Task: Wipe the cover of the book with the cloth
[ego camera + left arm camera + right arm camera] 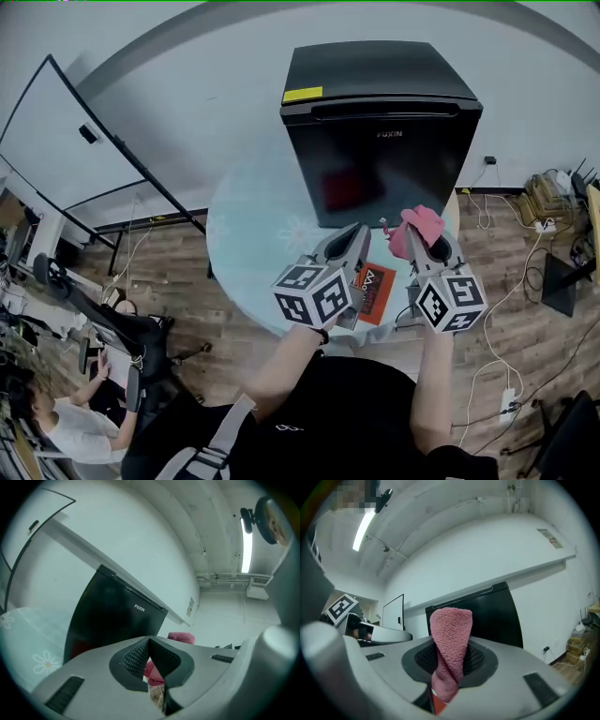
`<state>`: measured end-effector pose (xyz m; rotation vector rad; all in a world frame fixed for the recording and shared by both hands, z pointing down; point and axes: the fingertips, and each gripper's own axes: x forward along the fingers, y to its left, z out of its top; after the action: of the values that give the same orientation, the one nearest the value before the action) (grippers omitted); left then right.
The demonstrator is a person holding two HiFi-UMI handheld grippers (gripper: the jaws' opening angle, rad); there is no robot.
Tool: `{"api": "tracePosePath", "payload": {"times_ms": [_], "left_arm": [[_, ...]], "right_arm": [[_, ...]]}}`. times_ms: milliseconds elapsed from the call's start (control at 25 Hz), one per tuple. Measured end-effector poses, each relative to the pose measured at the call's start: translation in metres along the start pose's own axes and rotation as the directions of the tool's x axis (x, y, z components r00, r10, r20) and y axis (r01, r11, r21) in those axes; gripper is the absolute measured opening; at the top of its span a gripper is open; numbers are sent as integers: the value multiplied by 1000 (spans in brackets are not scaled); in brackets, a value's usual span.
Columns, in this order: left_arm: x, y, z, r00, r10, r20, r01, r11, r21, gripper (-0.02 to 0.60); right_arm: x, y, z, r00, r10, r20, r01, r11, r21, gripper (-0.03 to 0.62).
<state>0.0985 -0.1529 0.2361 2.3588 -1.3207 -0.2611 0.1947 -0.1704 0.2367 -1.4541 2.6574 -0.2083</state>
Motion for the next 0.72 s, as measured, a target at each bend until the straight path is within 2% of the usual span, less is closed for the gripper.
{"api": "tracePosePath", "payload": {"times_ms": [80, 360, 720], "left_arm": [[5, -3, -3, 1000, -15, -13, 15, 1000, -14, 14], [12, 1, -5, 999, 4, -41, -3, 1000, 16, 14], [15, 18, -7, 997, 39, -62, -40, 999, -17, 14]], "right_arm": [[1, -5, -1, 1000, -1, 1, 1, 1000, 17, 87], [12, -5, 3, 1000, 23, 21, -23, 999, 24, 87], [20, 0, -3, 999, 54, 9, -54, 998, 21, 87]]}}
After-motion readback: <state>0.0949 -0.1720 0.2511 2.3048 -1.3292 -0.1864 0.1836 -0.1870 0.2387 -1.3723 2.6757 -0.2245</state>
